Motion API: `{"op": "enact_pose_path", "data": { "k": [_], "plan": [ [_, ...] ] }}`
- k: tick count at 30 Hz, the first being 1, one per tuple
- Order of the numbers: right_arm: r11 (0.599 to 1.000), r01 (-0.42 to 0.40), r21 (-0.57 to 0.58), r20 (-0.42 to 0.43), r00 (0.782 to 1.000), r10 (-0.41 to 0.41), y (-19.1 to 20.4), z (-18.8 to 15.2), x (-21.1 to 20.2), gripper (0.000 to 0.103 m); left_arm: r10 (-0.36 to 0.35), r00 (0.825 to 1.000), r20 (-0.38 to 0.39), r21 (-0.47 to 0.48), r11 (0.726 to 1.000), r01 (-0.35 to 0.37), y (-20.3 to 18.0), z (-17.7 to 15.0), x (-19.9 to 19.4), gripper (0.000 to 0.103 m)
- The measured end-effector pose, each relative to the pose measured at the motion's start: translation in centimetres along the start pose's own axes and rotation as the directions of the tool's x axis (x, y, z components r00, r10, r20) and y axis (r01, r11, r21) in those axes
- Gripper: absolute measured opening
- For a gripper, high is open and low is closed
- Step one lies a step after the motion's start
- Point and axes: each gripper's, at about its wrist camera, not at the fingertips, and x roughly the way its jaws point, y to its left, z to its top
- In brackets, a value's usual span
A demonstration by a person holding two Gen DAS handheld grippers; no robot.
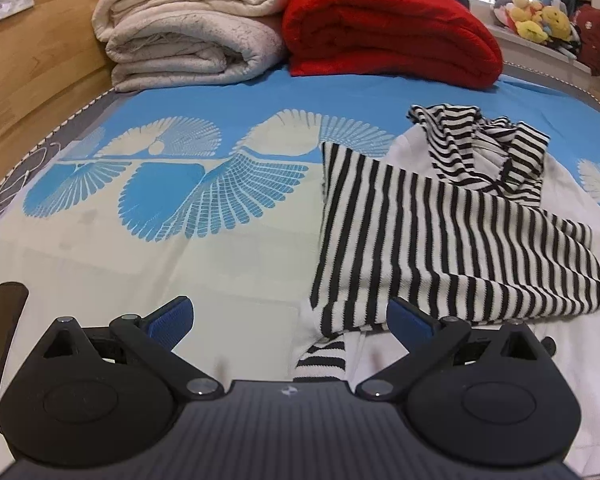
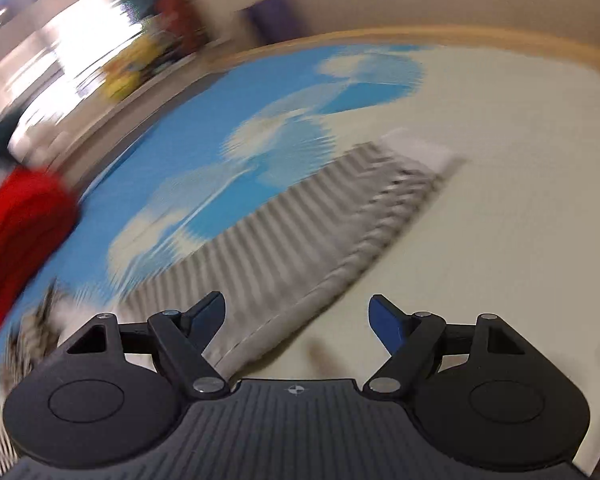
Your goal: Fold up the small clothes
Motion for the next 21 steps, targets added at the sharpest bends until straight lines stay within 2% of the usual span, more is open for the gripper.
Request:
{"op": "enact_pose_path", "data": {
  "k": [2, 4, 10, 11, 14, 15, 16, 17, 18, 19, 20, 21],
  "plan": [
    [0.989, 0.011, 0.148, 0.0, 1.0, -0.011, -2.8, 2.0, 0.8, 0.08, 0.009, 1.0, -0.017, -0.008, 1.0, -0.009, -0.1, 0.1, 0.6, 0.103],
    [0.974, 0.008, 0.228, -0.011, 1.0, -0.006, -4.8, 3.6, 2.1, 0.081, 0.008, 0.999, -0.038, -0.015, 1.0, -0.008, -0.2, 0.2, 1.2, 0.103],
    [0.982, -0.028, 0.188, -0.111, 0.993, 0.05, -6.2, 5.1, 8.6, 0.08, 0.03, 0.998, -0.056, -0.023, 0.999, -0.032, -0.7, 0.5, 2.4, 0.103],
    [0.982, -0.034, 0.184, -0.105, 0.993, 0.054, -6.0, 5.2, 9.5, 0.081, 0.035, 0.998, -0.059, -0.027, 0.999, -0.037, -0.6, 0.6, 2.5, 0.103],
    [0.987, -0.052, 0.151, -0.009, 0.999, 0.054, -5.5, 5.8, 10.8, 0.082, 0.053, 0.996, -0.067, -0.05, 0.997, -0.056, -0.2, 1.1, 3.2, 0.103],
    [0.989, -0.046, 0.143, 0.018, 0.999, 0.044, -5.4, 6.1, 11.3, 0.072, 0.06, 0.996, -0.069, -0.06, 0.996, -0.064, 0.1, 1.3, 3.3, 0.103],
    [0.99, -0.031, 0.141, 0.029, 0.999, 0.027, -5.3, 6.4, 11.7, 0.022, 0.068, 0.995, -0.071, -0.07, 0.995, -0.072, 0.4, 1.5, 3.5, 0.103],
    [0.989, -0.003, 0.144, 0.0, 1.0, 0.004, -5.2, 6.8, 12.4, 0.007, 0.076, 0.995, -0.072, -0.078, 0.994, -0.081, 0.7, 1.8, 3.6, 0.103],
    [0.988, 0.005, 0.152, -0.007, 1.0, -0.004, -4.8, 7.0, 12.7, 0.003, 0.085, 0.994, -0.069, -0.087, 0.992, -0.091, 1.1, 2.0, 3.7, 0.103],
    [0.994, 0.016, 0.11, 0.024, 1.0, -0.018, -3.8, 7.1, 12.5, 0.003, 0.096, 0.993, -0.064, -0.094, 0.99, -0.101, 1.4, 2.3, 3.7, 0.103],
    [0.999, 0.042, 0.023, 0.072, 0.996, -0.044, -1.7, 7.0, 11.7, 0.003, 0.108, 0.993, -0.057, -0.101, 0.988, -0.113, 1.7, 2.7, 3.7, 0.103],
    [0.997, 0.042, -0.059, 0.112, 0.993, -0.035, 0.5, 6.8, 10.8, 0.003, 0.116, 0.992, -0.053, -0.105, 0.987, -0.121, 2.1, 2.9, 3.6, 0.103]
  ]
}}
